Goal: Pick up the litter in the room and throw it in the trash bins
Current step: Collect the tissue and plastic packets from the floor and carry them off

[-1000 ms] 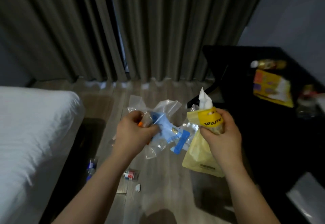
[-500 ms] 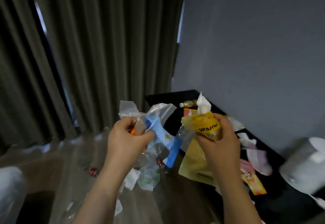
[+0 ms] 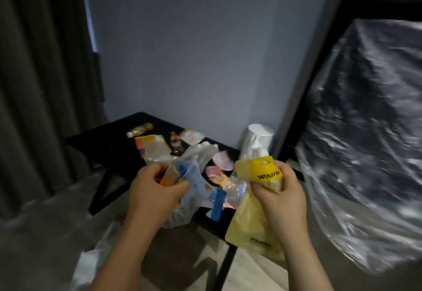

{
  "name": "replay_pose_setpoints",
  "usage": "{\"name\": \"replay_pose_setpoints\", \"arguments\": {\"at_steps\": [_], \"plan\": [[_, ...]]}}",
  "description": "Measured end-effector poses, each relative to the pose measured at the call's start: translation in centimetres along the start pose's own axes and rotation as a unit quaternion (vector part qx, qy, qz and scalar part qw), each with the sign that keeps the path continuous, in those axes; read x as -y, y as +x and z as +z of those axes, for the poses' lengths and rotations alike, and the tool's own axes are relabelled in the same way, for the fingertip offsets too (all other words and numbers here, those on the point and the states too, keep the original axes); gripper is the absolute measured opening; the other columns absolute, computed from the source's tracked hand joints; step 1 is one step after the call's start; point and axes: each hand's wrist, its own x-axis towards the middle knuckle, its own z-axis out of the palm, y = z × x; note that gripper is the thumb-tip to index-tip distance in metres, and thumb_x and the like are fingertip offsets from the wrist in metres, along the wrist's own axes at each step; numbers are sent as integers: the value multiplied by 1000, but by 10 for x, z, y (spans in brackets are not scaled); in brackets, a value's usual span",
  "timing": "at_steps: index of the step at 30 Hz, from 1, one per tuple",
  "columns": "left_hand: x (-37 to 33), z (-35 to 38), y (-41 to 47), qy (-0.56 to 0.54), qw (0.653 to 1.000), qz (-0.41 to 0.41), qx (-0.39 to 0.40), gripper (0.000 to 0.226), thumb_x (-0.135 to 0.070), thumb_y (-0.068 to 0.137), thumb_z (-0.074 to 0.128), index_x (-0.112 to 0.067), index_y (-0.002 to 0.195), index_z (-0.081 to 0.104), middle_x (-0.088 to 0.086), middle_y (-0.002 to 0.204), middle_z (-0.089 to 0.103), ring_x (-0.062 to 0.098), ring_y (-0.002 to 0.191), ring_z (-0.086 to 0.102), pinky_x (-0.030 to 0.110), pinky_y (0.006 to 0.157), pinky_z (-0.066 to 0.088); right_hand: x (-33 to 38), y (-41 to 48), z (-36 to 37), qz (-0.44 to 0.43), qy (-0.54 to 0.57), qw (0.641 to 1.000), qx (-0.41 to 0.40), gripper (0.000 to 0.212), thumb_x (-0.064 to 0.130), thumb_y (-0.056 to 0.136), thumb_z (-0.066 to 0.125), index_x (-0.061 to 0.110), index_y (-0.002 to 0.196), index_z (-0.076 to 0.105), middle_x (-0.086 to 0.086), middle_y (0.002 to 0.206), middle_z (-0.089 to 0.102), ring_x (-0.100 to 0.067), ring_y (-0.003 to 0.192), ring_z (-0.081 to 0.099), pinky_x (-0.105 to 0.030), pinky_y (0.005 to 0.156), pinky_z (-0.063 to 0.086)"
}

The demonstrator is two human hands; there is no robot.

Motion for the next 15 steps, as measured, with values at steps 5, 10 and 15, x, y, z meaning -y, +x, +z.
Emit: {"name": "replay_pose_setpoints", "arguments": {"at_steps": [5, 10, 15], "plan": [[-49, 73, -43, -14, 994, 44, 96, 24, -29, 62, 79, -37, 75, 60, -15, 76, 63, 3, 67, 61, 13, 48, 40, -18, -19, -100, 49, -4, 995, -83, 47, 13, 71, 74, 52, 91, 57, 28, 84, 65, 8, 72, 60, -23, 59, 40], [-99, 159, -111, -37, 980, 84, 174, 23, -15, 61, 78, -28, 69, 61, -16, 64, 66, 1, 57, 62, 24, 46, 50, -42, -48, -220, 72, -16, 982, -174, 45, 12, 70, 75, 47, 94, 59, 27, 84, 65, 7, 74, 60, -24, 62, 43], [-144, 264, -217, -70, 956, 108, 264, 23, -9, 61, 76, -25, 72, 65, -2, 65, 66, 1, 52, 61, 13, 36, 42, -77, -93, -365, 104, -38, 956, -272, 43, 8, 68, 76, 41, 90, 61, 17, 84, 68, -2, 80, 63, -28, 71, 49]]}}
